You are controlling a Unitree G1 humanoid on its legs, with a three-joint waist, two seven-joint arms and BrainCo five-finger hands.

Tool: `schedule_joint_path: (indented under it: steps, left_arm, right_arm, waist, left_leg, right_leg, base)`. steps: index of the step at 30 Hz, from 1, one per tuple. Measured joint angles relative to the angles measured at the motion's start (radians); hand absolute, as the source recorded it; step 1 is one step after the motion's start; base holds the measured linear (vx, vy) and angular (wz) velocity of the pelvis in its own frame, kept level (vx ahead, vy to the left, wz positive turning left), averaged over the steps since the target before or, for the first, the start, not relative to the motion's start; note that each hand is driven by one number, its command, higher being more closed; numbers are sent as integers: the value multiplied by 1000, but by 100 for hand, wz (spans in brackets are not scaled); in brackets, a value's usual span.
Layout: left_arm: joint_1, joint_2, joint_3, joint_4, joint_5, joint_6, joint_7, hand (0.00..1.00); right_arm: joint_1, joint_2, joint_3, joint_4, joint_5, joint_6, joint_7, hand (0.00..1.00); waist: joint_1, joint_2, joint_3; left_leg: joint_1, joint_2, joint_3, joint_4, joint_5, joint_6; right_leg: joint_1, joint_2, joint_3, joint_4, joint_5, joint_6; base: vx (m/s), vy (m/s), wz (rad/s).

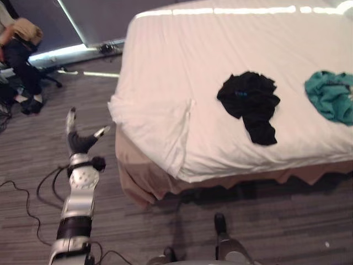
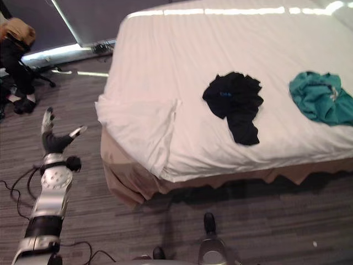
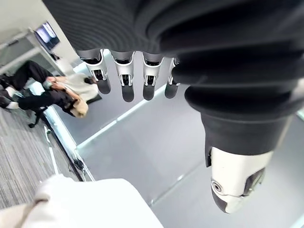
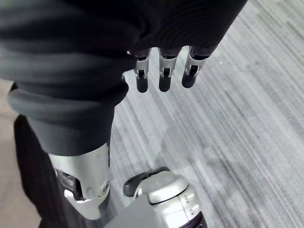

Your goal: Tidy the bed and pick cloth on bed and put in laundry

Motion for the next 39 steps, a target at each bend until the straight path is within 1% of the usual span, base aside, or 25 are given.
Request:
schedule_joint_path:
  steps: [2, 4, 5, 6, 7, 8, 9, 10, 11, 12, 14, 16, 20, 23, 25, 27, 28, 30, 31, 34, 35, 36, 37, 38, 39]
  left_arm:
    - [-93, 27, -45, 89, 40, 23, 0, 0]
    - [-185, 33, -105, 181, 68, 45, 0, 0]
    - [-212, 33, -124, 199, 78, 53, -1, 0]
    - [-259, 35, -149, 226, 90, 61, -1, 0]
    - [-325, 37, -167, 266, 100, 64, 0, 0]
    - [-353, 39, -177, 287, 100, 66, 0, 0]
    - [-396, 44, -192, 318, 106, 72, 0, 0]
    - [-443, 64, -213, 355, 111, 78, 0, 0]
    - [-466, 71, -226, 374, 115, 82, 0, 100]
    - [-507, 73, -243, 410, 122, 89, 0, 100]
    - [-548, 77, -268, 462, 145, 101, -2, 100]
    - [-581, 78, -273, 512, 168, 106, -4, 100]
    - [-597, 95, -275, 525, 256, 108, -57, 100]
    - [-580, 94, -287, 525, 274, 110, -84, 100]
    - [-495, 93, -302, 489, 283, 107, -111, 100]
    - [-428, 97, -295, 461, 283, 104, -118, 100]
    - [-360, 103, -279, 439, 282, 99, -127, 100]
    - [-272, 107, -235, 409, 282, 99, -133, 100]
    - [-187, 107, -186, 371, 281, 100, -135, 0]
    - [-15, 103, -97, 304, 281, 107, -145, 0]
    - [70, 89, -38, 285, 281, 108, -151, 0]
    - [120, 72, 12, 282, 281, 108, -151, 0]
    - [140, 59, 41, 281, 280, 108, -149, 0]
    - [179, 35, 91, 277, 279, 107, -145, 0]
    - [202, 15, 115, 279, 273, 104, -137, 0]
  right_arm:
    - [-29, 0, 1, -1, 1, -1, -6, 0]
    - [-52, 1, 4, -10, 2, -3, -19, 0]
    - [-57, 1, 4, -10, 3, -4, -20, 0]
    - [-67, 1, 5, -10, 5, -6, -22, 0]
    - [-76, 3, 9, -24, 12, -11, -29, 0]
    - [-79, 3, 12, -29, 14, -16, -35, 0]
    - [-84, 3, 17, -35, 20, -24, -38, 0]
    - [-96, 3, 34, -39, 31, -33, -39, 0]
    - [-101, 4, 41, -40, 38, -36, -39, 0]
    - [-102, 5, 54, -48, 42, -38, -40, 0]
    - [-102, 7, 74, -61, 52, -42, -40, 0]
    - [-102, 11, 83, -77, 59, -47, -40, 0]
    - [-102, 15, 94, -97, 80, -49, -40, 0]
    - [-102, 2, 88, -123, 100, -49, -40, 0]
    - [-102, -23, 34, -149, 137, -47, -55, 0]
    - [-104, -49, -6, -169, 159, -45, -64, 0]
    - [-105, -81, -56, -197, 168, -42, -76, 0]
    - [-106, -113, -106, -235, 176, -37, -85, 0]
    - [-105, -137, -144, -280, 177, -28, -95, 0]
    - [-104, -167, -204, -409, 168, -23, -124, 0]
    - [-103, -179, -231, -491, 151, -22, -131, 0]
    - [-104, -191, -236, -550, 129, -21, -143, 100]
    - [-103, -198, -237, -580, 114, -21, -147, 100]
    - [-109, -209, -237, -639, 78, -21, -149, 100]
    - [-115, -215, -235, -675, 45, -21, -149, 100]
  waist:
    - [-16, 1, 31]
    - [-35, 2, 53]
    - [-34, -2, 58]
    - [-33, -1, 77]
    - [-36, -3, 109]
    - [-38, -2, 122]
    - [-43, -3, 130]
    - [-56, -9, 141]
    - [-60, -11, 151]
    - [-58, -15, 166]
    - [-55, -18, 171]
    - [-54, -20, 188]
    - [-48, -22, 189]
    - [-42, -23, 190]
    - [-34, -22, 189]
    - [-31, -21, 188]
    - [-29, -21, 187]
    - [-30, -22, 182]
    - [-29, -23, 163]
    - [-27, -24, 132]
    - [-21, -26, 106]
    - [-10, -30, 88]
    - [-1, -34, 78]
    - [9, -46, 59]
    - [20, -57, 41]
  left_leg:
    - [-30, 2, 19, 0, 5, -7]
    - [-69, 4, 33, 1, 12, -15]
    - [-80, 3, 39, 4, 17, -15]
    - [-94, 6, 50, 14, 18, -15]
    - [-100, 8, 59, 19, 20, -17]
    - [-102, 10, 61, 19, 20, -17]
    - [-115, 12, 68, 20, 20, -17]
    - [-128, 11, 72, 21, 20, -17]
    - [-129, 11, 75, 21, 20, -17]
    - [-131, 9, 81, 21, 20, -17]
    - [-145, 3, 87, 22, 19, -17]
    - [-150, 2, 96, 31, 16, -12]
    - [-150, 5, 109, 44, 8, -3]
    - [-136, 14, 109, 68, -7, 2]
    - [-86, 21, 110, 64, -11, -2]
    - [-67, 21, 107, 63, -16, -3]
    - [-55, 20, 101, 63, -17, -2]
    - [-41, 19, 92, 62, -17, -1]
    - [-37, 18, 88, 61, -17, -1]
    - [-6, 19, 80, 49, -17, -1]
    - [12, 20, 76, 46, -17, -1]
    - [27, 20, 75, 43, -18, -2]
    - [34, 19, 74, 42, -18, -2]
    - [46, 19, 67, 35, -18, -2]
    - [48, 18, 61, 32, -18, -2]
  right_leg:
    - [-41, 2, 4, 1, 1, 2]
    - [-95, 7, 18, 4, 32, -2]
    - [-109, 8, 31, 4, 57, -2]
    - [-128, 14, 42, 4, 62, -8]
    - [-140, 19, 52, 4, 75, -23]
    - [-142, 21, 53, 5, 79, -27]
    - [-157, 23, 57, 5, 80, -29]
    - [-171, 24, 60, 5, 81, -30]
    - [-172, 23, 60, 5, 81, -30]
    - [-175, 23, 65, 5, 81, -30]
    - [-194, 20, 81, 5, 84, -26]
    - [-197, 15, 86, 5, 86, -24]
    - [-193, 13, 90, 5, 86, -22]
    - [-166, 13, 86, 5, 84, -19]
    - [-116, 17, 80, 5, 73, -7]
    - [-95, 16, 74, 5, 69, -3]
    - [-79, 12, 60, 5, 63, 5]
    - [-61, 9, 53, 5, 60, 9]
    - [-56, 8, 50, 5, 60, 8]
    - [-26, 9, 37, 5, 54, 3]
    - [-7, 10, 32, 5, 50, 3]
    - [7, 10, 30, 5, 47, 2]
    - [13, 10, 30, 5, 45, 3]
    - [28, 9, 24, 5, 42, 4]
    - [32, 7, 18, 4, 40, 5]
  base:
    - [-24, -50, -28]
    - [24, -37, -32]
    - [48, -19, -32]
    - [52, -6, -32]
    - [51, -1, -26]
    - [35, 15, -16]
    - [30, 29, -6]
    - [29, 33, -5]
    - [26, 42, -4]
    - [10, 37, -5]
    - [3, 52, -11]
    - [-3, 49, -5]
    - [-8, 16, 0]
    - [0, 0, 0]
    - [-10, 4, -3]
    - [-5, 8, 4]
    - [-10, 18, 11]
    - [-5, 27, 13]
    - [6, 28, 12]
    - [31, 25, 9]
    - [33, 28, 6]
    - [30, 30, 5]
    - [8, 24, 6]
    - [-9, 28, 10]
    - [-20, 27, 14]
